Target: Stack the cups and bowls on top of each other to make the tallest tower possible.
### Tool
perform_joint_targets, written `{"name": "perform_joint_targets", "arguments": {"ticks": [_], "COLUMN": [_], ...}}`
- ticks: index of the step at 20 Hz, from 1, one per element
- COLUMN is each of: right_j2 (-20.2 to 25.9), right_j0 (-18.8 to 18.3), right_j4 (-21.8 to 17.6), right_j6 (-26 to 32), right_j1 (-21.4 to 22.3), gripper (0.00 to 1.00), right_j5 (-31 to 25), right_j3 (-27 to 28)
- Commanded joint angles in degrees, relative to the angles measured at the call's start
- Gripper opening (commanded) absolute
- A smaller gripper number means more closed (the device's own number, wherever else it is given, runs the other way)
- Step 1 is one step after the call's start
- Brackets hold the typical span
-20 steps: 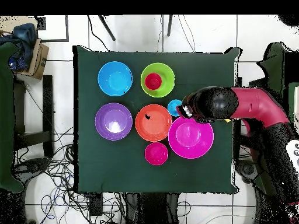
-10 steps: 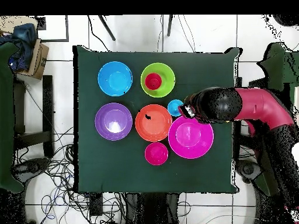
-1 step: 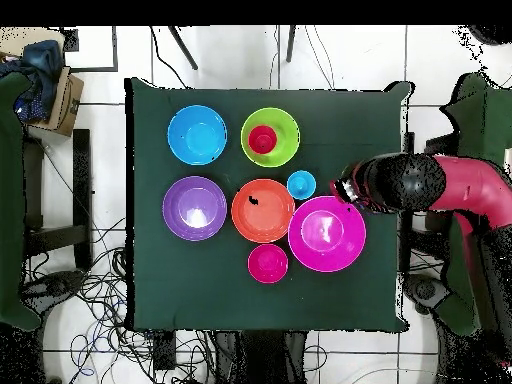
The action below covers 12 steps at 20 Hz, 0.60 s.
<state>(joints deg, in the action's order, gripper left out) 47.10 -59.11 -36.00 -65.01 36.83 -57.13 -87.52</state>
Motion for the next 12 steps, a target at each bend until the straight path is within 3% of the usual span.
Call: {"name": "perform_joint_targets", "arguments": {"ticks": [1,12], "right_j2": [-0.7,-2.2], "right_j0": [0.5,1.8], "right_j4": [-7.1,-14.8], "right_j6": [22.6,18.8], "right_j1": [-4.8,-11.2], "gripper": [1.00,1.00], "right_j5": [-4.3,3.1], "right_j3": [4.1,6.4]}}
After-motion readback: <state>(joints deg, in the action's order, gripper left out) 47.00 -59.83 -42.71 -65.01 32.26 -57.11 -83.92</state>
